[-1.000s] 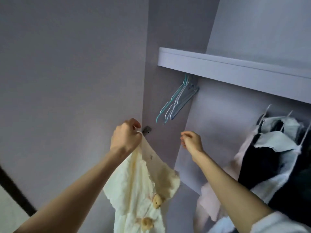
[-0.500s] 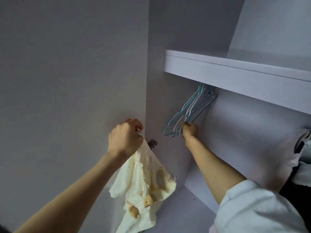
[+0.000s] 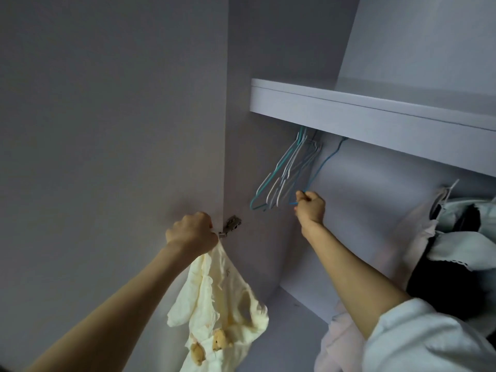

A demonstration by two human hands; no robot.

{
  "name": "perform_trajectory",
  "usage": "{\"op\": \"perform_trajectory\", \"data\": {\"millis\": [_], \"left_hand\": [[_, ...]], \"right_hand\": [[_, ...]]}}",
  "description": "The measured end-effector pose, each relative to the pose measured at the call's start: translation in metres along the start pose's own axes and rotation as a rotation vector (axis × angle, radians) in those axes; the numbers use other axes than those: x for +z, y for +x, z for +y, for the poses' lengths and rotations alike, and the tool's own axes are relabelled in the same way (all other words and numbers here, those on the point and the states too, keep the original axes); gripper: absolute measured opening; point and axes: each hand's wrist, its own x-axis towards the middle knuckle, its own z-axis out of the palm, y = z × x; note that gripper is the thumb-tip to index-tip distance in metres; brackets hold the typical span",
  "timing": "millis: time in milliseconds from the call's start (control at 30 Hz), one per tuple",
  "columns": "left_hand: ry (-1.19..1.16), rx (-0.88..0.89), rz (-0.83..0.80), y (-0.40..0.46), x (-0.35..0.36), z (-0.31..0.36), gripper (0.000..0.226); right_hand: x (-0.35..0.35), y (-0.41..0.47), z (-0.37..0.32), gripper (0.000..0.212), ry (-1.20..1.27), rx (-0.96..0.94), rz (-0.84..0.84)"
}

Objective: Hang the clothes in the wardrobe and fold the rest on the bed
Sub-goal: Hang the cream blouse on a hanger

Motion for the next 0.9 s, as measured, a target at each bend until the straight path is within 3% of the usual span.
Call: {"op": "perform_trajectory", "data": {"millis": [167, 367, 467, 600, 700, 800, 900], "left_hand": [[-0.592, -0.118, -0.254, -0.02, 0.015, -0.017, 0.035], [-0.8, -0.152, -0.356, -0.053, 0.035, -0.038, 0.036], [-0.855, -0.152, -0.396, -0.066, 0.044, -0.045, 0.035], [-0.882, -0.095, -0.51, -0.083, 0.053, -0.056, 0.038], [-0.881, -0.061, -0.538, -0.096, 0.059, -0.061, 0.034], [-0.894, -0.069, -0.512, -0.106, 0.065, -0.062, 0.027], [-0.784, -0.024, -0.376, -0.116, 0.069, -0.061, 0.019]], "right_hand": [[-0.026, -0.057, 0.014, 0.037, 0.041, 0.07, -0.072], [-0.062, -0.163, 0.045, 0.038, 0.05, 0.115, -0.184], [-0.082, -0.216, 0.056, 0.037, 0.052, 0.072, -0.177], [-0.102, -0.266, 0.063, 0.012, 0.108, 0.032, -0.169], [-0.111, -0.264, 0.054, 0.031, 0.217, 0.115, -0.143], [-0.118, -0.252, 0.047, 0.027, 0.182, 0.204, -0.052], [-0.121, -0.259, 0.055, 0.011, -0.054, 0.094, 0.008]]}}
